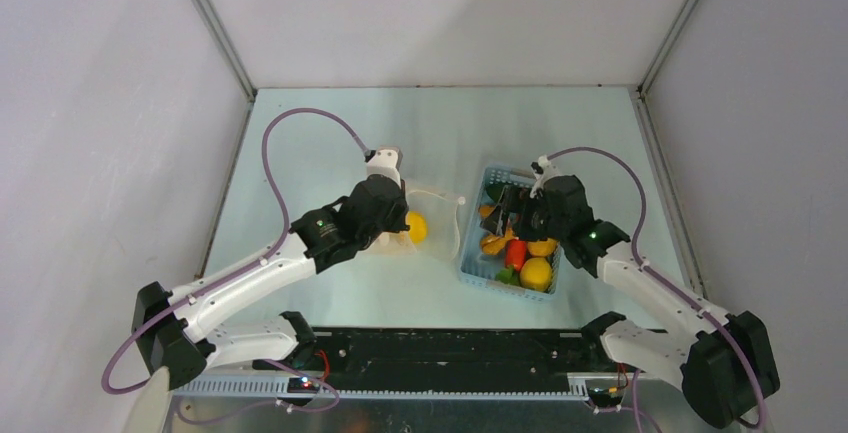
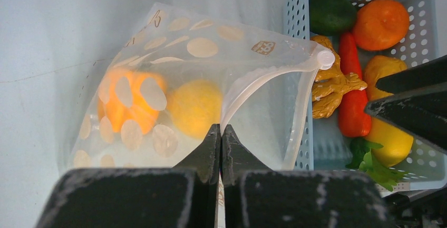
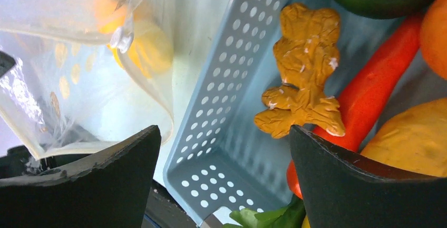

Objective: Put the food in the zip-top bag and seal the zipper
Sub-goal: Adjust the fake vegetable in the bin, then pick up the fake vegetable from the bin.

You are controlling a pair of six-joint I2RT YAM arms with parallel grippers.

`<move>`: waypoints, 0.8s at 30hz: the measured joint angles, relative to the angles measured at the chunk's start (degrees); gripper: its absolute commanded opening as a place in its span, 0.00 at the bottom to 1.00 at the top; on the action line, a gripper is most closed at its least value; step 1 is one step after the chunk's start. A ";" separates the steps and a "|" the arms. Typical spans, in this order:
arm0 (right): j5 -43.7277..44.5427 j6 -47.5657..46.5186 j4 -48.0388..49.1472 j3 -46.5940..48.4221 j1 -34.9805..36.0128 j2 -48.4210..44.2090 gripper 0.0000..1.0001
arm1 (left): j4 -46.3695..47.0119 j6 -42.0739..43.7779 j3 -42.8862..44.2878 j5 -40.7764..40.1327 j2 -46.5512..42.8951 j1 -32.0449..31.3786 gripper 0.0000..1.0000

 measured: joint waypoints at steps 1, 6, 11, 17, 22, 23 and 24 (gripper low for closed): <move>0.07 -0.35 0.00 0.00 0.74 0.20 0.95 | 0.00 0.02 0.00 0.00 0.00 0.00 0.00; 1.14 -2.64 0.09 0.09 1.07 2.40 0.95 | -0.02 0.09 0.00 0.00 -0.02 0.00 0.00; 2.56 -6.19 0.28 1.95 -1.42 7.52 0.90 | 0.00 0.42 0.00 -0.02 0.00 0.00 0.00; 2.62 -9.20 1.51 7.10 -2.05 15.58 0.82 | -0.02 0.44 0.00 -0.07 -0.02 0.00 0.00; 2.91 -10.19 1.79 10.38 -2.40 21.14 0.78 | -0.02 0.44 0.00 -0.48 -0.02 0.00 0.00; 3.08 -10.34 1.79 10.78 -2.47 22.08 0.77 | -0.02 0.44 0.00 -0.48 -0.04 0.00 0.00; 3.28 -10.49 1.75 11.04 -2.51 22.97 0.76 | -0.02 0.44 0.00 -0.48 -0.04 0.00 0.00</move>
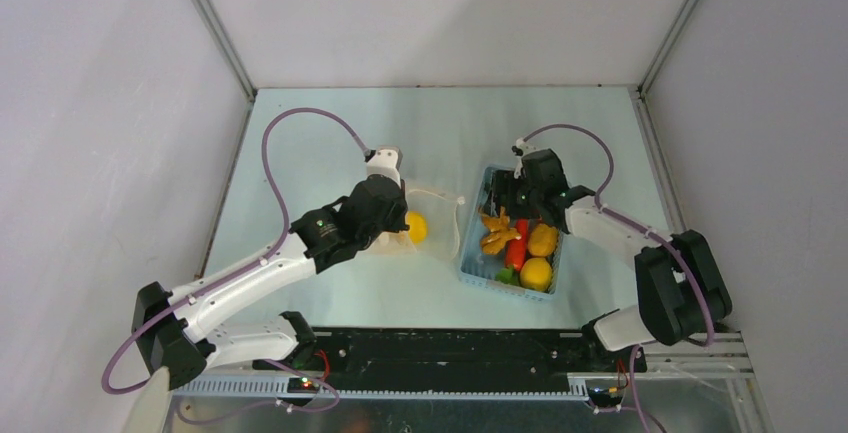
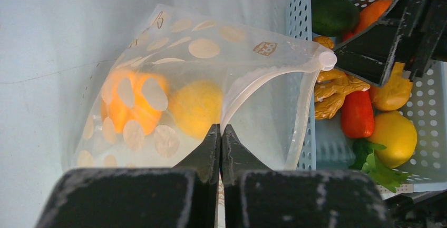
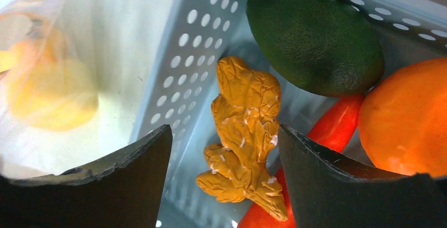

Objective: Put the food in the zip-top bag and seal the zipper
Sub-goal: Pick up the fake vegetable from the bin.

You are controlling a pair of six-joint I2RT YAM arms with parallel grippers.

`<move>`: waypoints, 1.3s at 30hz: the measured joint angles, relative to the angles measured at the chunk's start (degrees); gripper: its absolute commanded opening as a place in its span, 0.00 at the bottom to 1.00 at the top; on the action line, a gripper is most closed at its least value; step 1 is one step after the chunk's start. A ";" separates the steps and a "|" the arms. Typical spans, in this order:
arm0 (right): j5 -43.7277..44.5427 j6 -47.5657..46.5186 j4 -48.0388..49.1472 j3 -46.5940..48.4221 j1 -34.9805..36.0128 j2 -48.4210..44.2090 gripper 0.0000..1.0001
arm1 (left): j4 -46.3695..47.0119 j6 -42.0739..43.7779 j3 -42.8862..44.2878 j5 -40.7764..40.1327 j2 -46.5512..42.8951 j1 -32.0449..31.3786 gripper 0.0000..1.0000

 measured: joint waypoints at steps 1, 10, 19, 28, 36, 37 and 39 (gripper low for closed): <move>0.11 -0.20 -0.09 0.13 0.00 0.72 0.76 | 0.00 0.00 0.00 0.02 0.00 0.00 0.00; 0.98 -0.46 -0.66 0.24 0.17 4.87 0.69 | 0.00 0.02 0.00 0.02 0.00 0.00 0.00; 2.91 -1.79 -2.47 2.27 3.41 9.22 0.44 | 0.00 0.09 0.00 0.04 0.00 0.00 0.00; 6.23 -0.09 -3.65 5.20 5.55 7.82 0.05 | 0.00 0.09 0.00 0.07 0.00 0.00 0.00; 13.09 0.90 -9.79 5.18 8.07 1.90 0.00 | 0.00 0.09 0.00 0.09 0.00 0.00 0.00; 13.94 1.11 -10.56 5.11 8.37 0.85 0.00 | 0.00 0.09 0.00 0.09 0.00 0.00 0.00; 15.08 1.42 -11.91 4.90 8.81 -1.73 0.00 | 0.00 0.09 0.00 0.09 0.00 0.00 0.00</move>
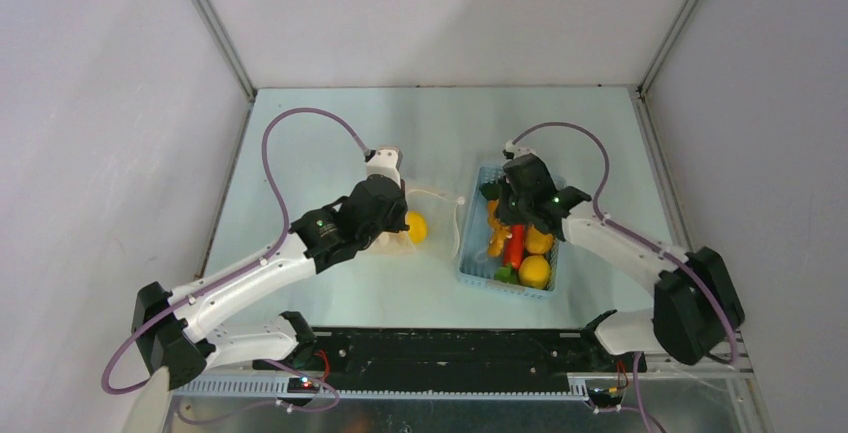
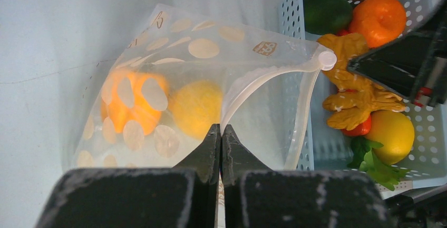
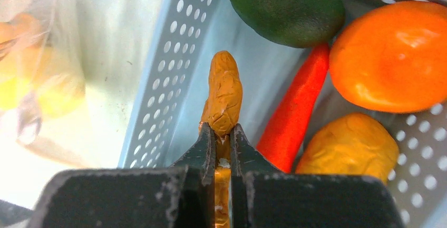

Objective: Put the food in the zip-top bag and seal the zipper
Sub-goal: Pick up the fake vegetable from the bin, then place the fake vegetable in the zipper food storage bag.

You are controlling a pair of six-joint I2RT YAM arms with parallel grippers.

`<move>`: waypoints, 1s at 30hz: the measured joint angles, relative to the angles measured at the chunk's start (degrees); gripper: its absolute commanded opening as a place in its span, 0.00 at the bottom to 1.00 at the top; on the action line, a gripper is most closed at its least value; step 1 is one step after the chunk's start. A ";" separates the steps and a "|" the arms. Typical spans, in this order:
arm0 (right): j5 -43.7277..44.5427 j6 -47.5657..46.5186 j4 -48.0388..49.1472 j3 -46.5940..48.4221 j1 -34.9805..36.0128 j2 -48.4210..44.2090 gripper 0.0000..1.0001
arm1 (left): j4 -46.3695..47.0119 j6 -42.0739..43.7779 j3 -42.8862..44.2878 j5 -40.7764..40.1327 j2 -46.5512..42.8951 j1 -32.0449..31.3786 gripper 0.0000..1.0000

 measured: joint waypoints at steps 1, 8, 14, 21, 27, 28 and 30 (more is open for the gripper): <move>0.63 0.28 -0.35 -0.44 0.26 -1.92 0.00 | 0.00 0.00 0.00 0.00 0.00 0.00 0.00; 2.14 1.46 -2.71 -2.71 1.33 -13.75 0.00 | 0.02 0.00 0.00 0.15 0.00 0.00 0.00; -4.17 1.16 1.62 -5.73 2.54 -25.38 0.00 | 0.02 0.00 0.00 0.46 0.00 0.00 0.00; -13.84 0.04 11.04 -8.11 7.26 -24.96 0.00 | 0.04 0.00 0.00 1.03 0.00 0.00 0.00; -16.85 -1.62 16.33 -7.52 12.72 -15.67 0.00 | 0.07 0.04 0.00 2.19 0.00 0.00 0.00; -16.81 -1.70 16.59 -6.95 13.00 -13.75 0.00 | 0.07 0.07 0.00 2.47 0.00 0.00 0.00; -16.52 -1.68 16.83 -5.81 13.11 -10.93 0.00 | 0.17 0.33 0.00 3.13 0.00 0.00 0.00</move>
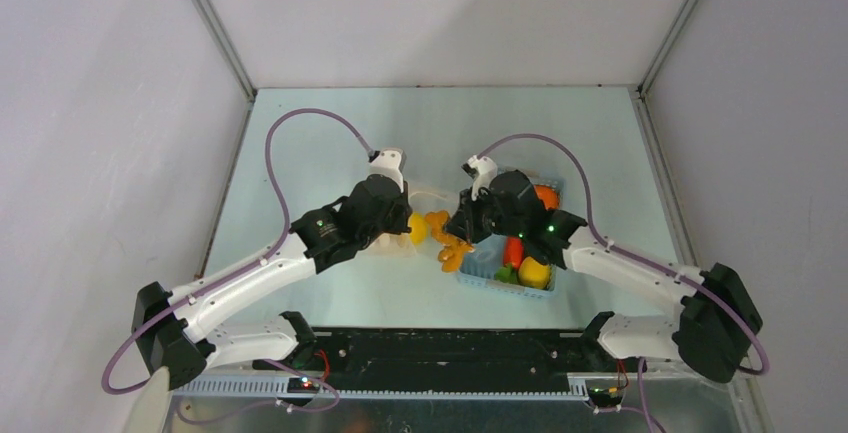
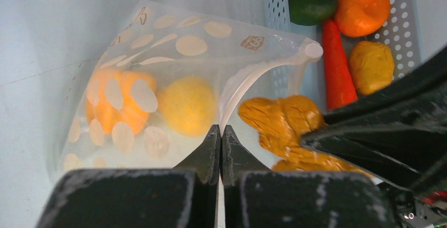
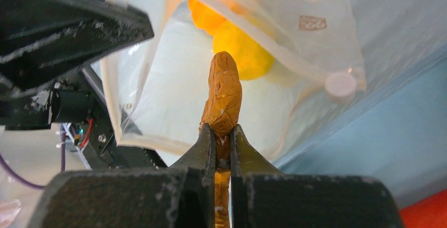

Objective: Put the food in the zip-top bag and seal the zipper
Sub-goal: Place the fake vegetable in the zipper food storage bag.

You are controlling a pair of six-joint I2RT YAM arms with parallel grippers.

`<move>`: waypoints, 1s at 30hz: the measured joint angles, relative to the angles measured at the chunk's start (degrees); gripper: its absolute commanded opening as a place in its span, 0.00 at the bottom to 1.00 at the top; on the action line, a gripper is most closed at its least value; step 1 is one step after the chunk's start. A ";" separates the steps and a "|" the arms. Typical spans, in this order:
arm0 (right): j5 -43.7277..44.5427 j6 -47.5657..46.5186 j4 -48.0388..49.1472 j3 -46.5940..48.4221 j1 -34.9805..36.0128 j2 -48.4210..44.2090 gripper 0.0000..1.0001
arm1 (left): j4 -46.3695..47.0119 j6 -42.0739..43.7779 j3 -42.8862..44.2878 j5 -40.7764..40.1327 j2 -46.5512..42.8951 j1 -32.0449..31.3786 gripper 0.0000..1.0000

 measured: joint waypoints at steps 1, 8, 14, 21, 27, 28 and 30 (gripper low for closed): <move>0.39 0.02 0.04 0.74 0.02 1.20 0.00 | 0.13 0.17 0.00 0.37 0.00 0.00 0.00; 4.70 1.20 1.20 4.98 0.28 4.98 0.00 | 0.57 1.20 0.00 2.84 0.00 0.07 0.00; 9.70 4.28 3.58 6.21 0.96 5.81 0.00 | 0.74 1.77 0.00 4.66 0.04 0.09 0.00; 16.41 10.54 6.10 6.49 3.74 9.84 0.00 | 0.74 2.14 0.00 6.60 0.26 0.09 0.00; 16.96 13.46 6.32 6.49 3.48 10.32 0.00 | 0.76 2.29 0.00 7.37 0.24 0.09 0.00; 16.48 13.46 6.14 6.49 3.23 10.23 0.00 | 0.76 2.34 -0.02 7.37 0.24 0.09 0.00; 13.79 13.27 5.60 6.49 2.32 9.86 0.00 | 0.76 2.43 -0.02 7.37 0.24 0.09 0.00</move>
